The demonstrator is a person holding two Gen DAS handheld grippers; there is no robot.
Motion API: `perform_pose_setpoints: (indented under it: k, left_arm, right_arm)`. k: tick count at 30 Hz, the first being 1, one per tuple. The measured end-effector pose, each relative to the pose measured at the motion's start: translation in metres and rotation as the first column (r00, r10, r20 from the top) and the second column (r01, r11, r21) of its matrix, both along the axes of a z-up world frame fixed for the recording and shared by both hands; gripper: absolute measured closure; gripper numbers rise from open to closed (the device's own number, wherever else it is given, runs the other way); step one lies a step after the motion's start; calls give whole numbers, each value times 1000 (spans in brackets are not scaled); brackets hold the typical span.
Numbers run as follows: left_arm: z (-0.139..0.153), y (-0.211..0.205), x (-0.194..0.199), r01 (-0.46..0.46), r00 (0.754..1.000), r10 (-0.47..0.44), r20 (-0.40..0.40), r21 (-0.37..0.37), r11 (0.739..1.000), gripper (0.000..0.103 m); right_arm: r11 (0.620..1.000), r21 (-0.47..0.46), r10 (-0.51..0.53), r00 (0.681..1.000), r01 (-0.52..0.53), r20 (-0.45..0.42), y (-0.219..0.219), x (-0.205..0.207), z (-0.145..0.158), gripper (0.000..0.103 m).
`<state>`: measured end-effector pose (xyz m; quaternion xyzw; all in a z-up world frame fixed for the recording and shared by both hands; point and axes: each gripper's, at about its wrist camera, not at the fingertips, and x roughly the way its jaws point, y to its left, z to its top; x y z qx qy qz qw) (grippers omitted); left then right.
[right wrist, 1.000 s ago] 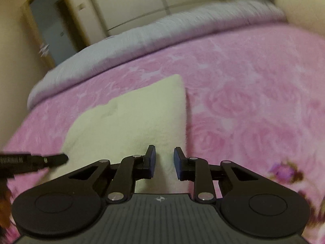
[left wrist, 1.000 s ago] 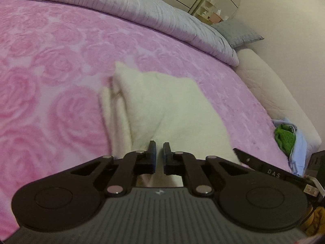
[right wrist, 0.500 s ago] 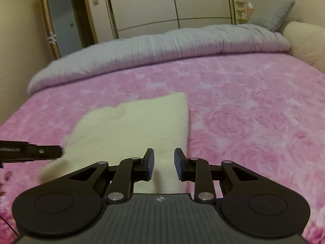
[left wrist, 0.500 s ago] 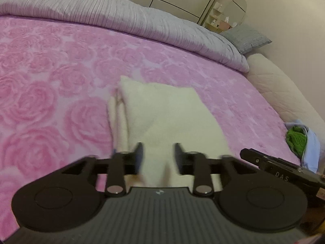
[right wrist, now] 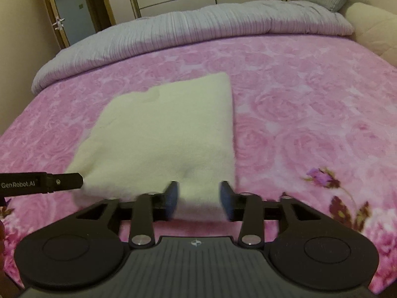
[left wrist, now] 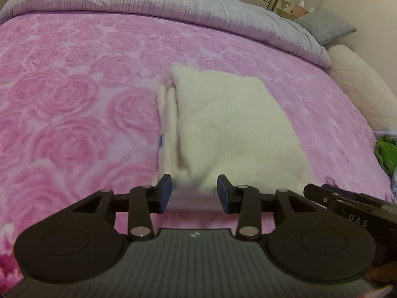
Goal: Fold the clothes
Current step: 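Open both tools and back away from the folded sweater stack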
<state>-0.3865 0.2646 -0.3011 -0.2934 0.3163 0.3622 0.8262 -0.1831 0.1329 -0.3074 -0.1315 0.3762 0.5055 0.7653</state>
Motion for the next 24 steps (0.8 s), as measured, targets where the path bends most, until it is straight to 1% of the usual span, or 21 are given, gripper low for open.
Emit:
perform_pose_setpoints:
  k: [1,3,4,5,6,7,8,11,16,18,24]
  left_arm:
    - [2,-7,-2,1,1000,-1,-8,6,1000,63]
    - [7,-21,-7,4,1000,-4,-24,18,1000,59]
    - [9,-28,-10,6,999,-5,-32,24,1000,57]
    - [12,-35,-12,7,999,-6,-40,30,1000,55]
    - [14,-41,-15,9,999,-7,-48,36,999,54]
    - [16,-48,-17,10,998,-8,-55,42,999,51]
    - [20,-55,-20,9,998,-6,-62,52,999,47]
    - [32,-75,-26,-1,996,10,-89,99,995,40]
    - [48,-103,-32,-4,990,27,-139,164,987,35]
    - [54,-113,-33,2,987,29,-161,189,982,35]
    - [65,-134,-41,19,985,21,-170,233,972,31]
  right_arm:
    - [1000,-13,-11,1000,11,3,-6,-3,2,39]
    - [999,-32,-26,1000,26,5,-15,-8,4,37]
    - [999,-38,-36,999,36,0,-20,-9,5,29]
    - [998,-45,-46,999,45,-5,-25,-10,6,24]
    - [997,-51,-56,998,55,-9,-30,-12,8,17]
    - [997,-52,-65,998,65,-8,-34,-13,12,15]
    - [996,-48,-72,997,72,-2,-39,-15,16,15]
    - [996,-37,-81,997,82,19,-51,-22,31,15]
    - [993,-33,-112,993,114,42,-69,-32,48,15]
    - [993,-36,-109,993,110,45,-76,-36,52,15]
    - [994,-17,-109,994,109,29,-96,-45,63,15]
